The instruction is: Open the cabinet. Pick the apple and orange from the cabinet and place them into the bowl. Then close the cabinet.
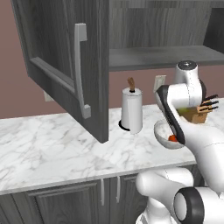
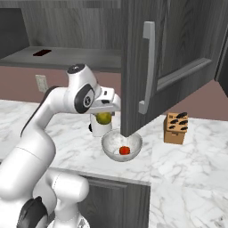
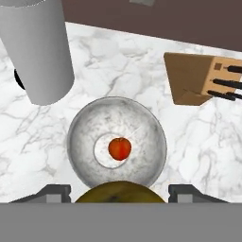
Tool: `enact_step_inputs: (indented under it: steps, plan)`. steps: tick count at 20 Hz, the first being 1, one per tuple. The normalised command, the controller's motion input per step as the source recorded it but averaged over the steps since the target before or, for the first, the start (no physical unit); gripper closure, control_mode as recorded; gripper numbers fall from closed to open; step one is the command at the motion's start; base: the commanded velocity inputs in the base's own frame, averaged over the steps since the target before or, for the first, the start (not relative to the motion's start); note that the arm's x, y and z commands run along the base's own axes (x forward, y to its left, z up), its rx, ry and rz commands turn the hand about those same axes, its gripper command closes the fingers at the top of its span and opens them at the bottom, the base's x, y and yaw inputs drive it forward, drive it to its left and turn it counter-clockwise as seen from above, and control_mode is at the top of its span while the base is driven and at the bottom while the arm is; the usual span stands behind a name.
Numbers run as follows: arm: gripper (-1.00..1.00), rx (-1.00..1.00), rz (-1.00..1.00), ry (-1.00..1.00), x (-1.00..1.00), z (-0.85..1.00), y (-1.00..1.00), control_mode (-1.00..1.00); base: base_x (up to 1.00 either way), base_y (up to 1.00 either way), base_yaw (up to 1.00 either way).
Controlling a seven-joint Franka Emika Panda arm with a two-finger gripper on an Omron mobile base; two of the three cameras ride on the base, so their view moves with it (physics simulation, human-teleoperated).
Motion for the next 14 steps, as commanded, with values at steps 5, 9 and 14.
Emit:
enact_step_inputs:
  steps: [5,9,14]
  plan:
    - [1.00,0.00,0.00,0.00,0.07,-0.42,0.00,-1.00,0.00,0.00,0.00]
    - [1.00,0.00,0.00,0.00,0.24,-0.23,0.00,-1.00,0.00,0.00,0.00]
    - [1.00,0.00,0.00,0.00,0.22,-0.20,-0.03,-1.00,0.00,0.00,0.00]
